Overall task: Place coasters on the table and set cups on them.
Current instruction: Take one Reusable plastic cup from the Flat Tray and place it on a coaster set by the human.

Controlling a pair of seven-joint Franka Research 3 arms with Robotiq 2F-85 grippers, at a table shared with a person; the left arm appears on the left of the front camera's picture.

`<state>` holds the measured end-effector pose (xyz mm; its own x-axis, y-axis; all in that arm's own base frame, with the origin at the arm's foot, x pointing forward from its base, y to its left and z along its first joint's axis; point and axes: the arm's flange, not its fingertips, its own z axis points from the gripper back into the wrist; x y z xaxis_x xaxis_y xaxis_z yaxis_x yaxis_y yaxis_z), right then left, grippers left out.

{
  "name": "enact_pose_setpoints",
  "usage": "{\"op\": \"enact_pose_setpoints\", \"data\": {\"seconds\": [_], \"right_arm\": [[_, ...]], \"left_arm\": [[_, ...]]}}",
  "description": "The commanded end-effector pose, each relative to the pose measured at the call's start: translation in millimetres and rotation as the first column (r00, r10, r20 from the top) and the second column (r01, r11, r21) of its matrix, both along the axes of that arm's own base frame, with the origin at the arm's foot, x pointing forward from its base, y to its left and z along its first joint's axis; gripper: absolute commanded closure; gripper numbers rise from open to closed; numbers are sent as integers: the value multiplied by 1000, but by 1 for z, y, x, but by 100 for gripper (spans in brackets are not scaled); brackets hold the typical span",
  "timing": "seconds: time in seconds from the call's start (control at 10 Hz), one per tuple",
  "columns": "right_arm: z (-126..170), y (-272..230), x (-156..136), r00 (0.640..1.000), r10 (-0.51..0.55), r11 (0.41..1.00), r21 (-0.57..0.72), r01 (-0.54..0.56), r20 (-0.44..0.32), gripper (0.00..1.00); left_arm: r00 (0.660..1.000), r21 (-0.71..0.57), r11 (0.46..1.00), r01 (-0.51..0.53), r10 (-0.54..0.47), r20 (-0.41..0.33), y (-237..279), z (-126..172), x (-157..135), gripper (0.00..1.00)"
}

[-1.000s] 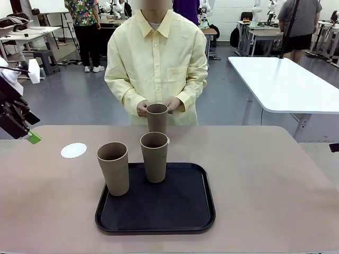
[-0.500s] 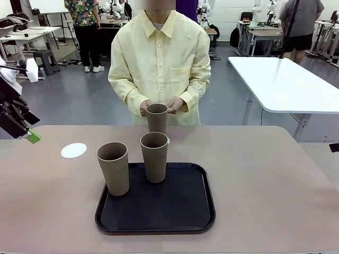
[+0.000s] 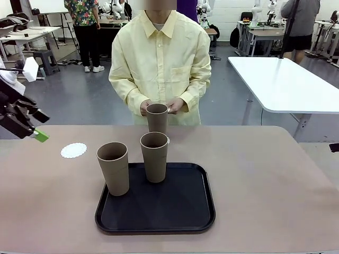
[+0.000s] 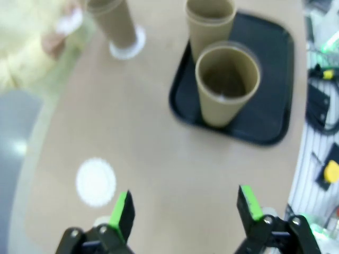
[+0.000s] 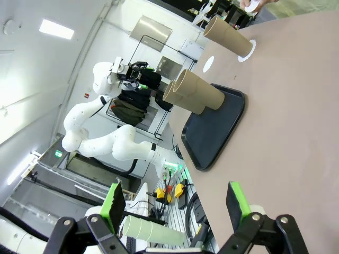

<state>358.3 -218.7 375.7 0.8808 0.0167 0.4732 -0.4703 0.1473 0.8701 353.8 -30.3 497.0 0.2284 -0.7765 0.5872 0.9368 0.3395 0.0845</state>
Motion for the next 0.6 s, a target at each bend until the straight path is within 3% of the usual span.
{"op": "enact_pose_setpoints", "data": {"seconds": [0.0,0.2,0.5], "right_arm": [[-1,0,0,1000,-1,1000,2,1,-2,0],[-1,0,0,1000,-1,1000,2,1,-2,0],[-1,0,0,1000,-1,1000,2,1,-2,0]], "left_arm": [[989,-234,962,142,-129,70,8,-40,17,0],[983,-276,947,164,-134,125,14,-65,26,0],[971,-238,953,186,-142,190,19,-114,36,0]]}}
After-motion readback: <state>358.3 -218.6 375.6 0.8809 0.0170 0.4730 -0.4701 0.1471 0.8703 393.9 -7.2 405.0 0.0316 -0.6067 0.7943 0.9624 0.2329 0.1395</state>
